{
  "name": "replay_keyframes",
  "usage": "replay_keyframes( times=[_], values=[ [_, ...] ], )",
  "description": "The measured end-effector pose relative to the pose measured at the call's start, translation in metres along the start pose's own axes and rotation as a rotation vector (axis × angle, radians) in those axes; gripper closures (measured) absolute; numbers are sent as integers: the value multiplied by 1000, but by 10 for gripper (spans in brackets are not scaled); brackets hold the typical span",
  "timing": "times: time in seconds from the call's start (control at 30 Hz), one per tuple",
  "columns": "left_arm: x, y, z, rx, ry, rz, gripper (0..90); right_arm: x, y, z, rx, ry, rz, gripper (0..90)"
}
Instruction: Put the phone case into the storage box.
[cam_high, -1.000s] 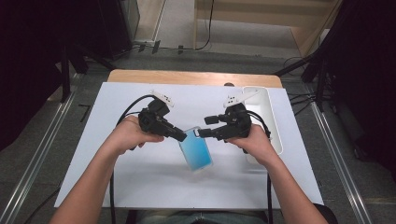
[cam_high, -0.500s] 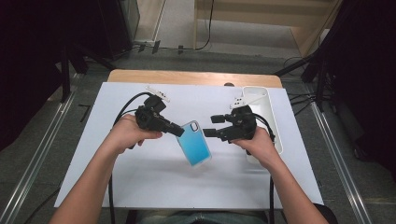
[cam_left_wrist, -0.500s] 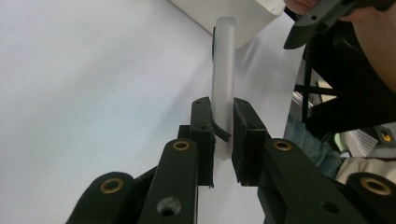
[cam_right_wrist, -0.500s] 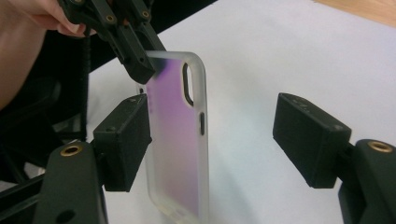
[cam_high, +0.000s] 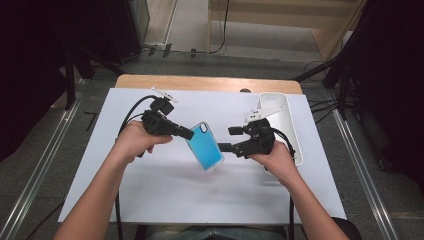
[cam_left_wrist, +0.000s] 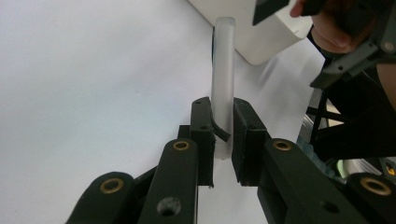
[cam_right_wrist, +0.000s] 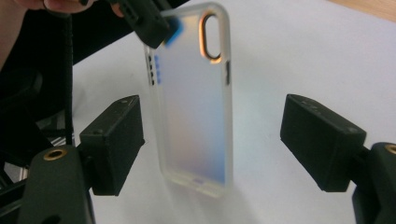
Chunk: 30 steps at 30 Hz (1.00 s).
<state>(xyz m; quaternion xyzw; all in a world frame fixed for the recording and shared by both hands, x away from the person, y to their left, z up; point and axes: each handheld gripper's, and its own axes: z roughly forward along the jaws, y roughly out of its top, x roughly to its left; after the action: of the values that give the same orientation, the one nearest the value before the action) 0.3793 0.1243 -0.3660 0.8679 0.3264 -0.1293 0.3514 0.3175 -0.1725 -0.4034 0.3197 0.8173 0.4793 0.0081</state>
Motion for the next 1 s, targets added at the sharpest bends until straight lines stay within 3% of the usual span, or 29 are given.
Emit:
replay_keyframes(
  times=[0.13,0.37,0.6,0.7,0.9,1.0],
  values=[
    [3,4,0,0,31,-29,802,2,-5,1,14,-23,-8,200],
    [9,9,1,-11,52,-91,802,4,-8,3,39,-5,5,199],
    [15,12,2,-12,74,-114,802,9,-11,4,41,-39,-17,175],
    [18,13,3,-14,79,-119,801,10,-11,6,48,-25,-24,169],
    [15,13,3,-14,77,-117,801,12,-9,7,39,-33,-18,83],
    [12,13,3,-13,76,-124,801,14,-7,9,25,-84,-22,4]
  ],
)
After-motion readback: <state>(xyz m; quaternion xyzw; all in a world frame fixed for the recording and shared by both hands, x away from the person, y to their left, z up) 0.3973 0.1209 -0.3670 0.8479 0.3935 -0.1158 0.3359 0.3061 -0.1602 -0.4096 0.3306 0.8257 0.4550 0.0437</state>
